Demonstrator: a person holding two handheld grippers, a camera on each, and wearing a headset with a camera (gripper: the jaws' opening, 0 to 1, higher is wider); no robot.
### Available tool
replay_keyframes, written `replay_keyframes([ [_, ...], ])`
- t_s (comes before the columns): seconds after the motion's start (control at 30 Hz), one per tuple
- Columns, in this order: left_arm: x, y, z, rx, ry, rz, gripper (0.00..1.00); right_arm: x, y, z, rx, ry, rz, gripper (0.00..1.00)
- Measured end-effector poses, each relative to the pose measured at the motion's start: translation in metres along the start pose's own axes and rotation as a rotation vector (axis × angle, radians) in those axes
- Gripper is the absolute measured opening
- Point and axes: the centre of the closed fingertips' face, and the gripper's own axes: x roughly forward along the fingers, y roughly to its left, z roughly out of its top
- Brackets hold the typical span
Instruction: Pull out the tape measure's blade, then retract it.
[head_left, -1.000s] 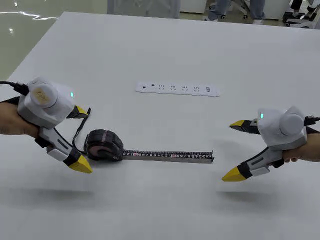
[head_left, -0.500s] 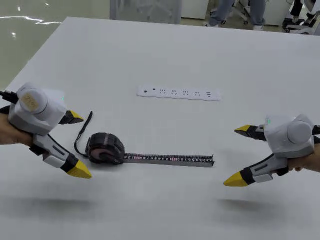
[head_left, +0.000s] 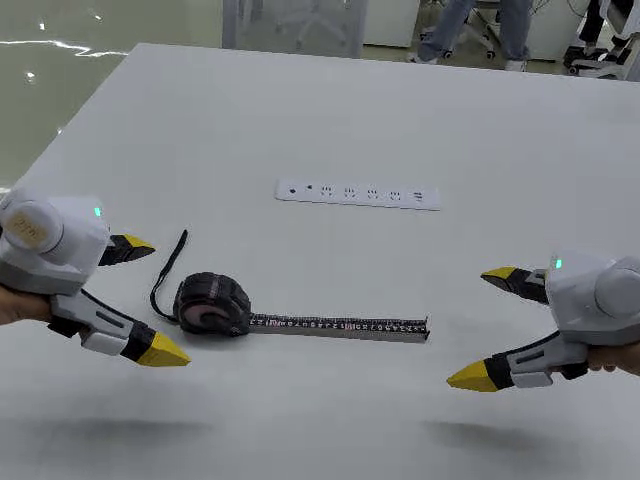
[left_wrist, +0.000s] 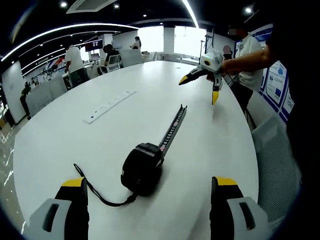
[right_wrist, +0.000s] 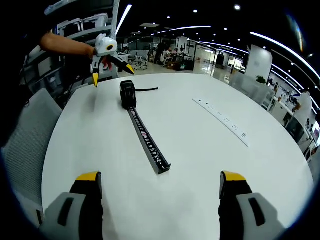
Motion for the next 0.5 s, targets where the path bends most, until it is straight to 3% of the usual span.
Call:
replay_keyframes([
  [0.17,-0.006,-0.005,0.000,-0.050,-0.054,0.057,1.00,-0.006,0.006,0.002,0.029,-0.031,-0.036,1.00],
  [0.5,-0.014,-0.022,-0.004,-0.098,-0.104,0.132,1.00,-0.013,0.021,0.007,0.087,-0.084,-0.099,1.00],
])
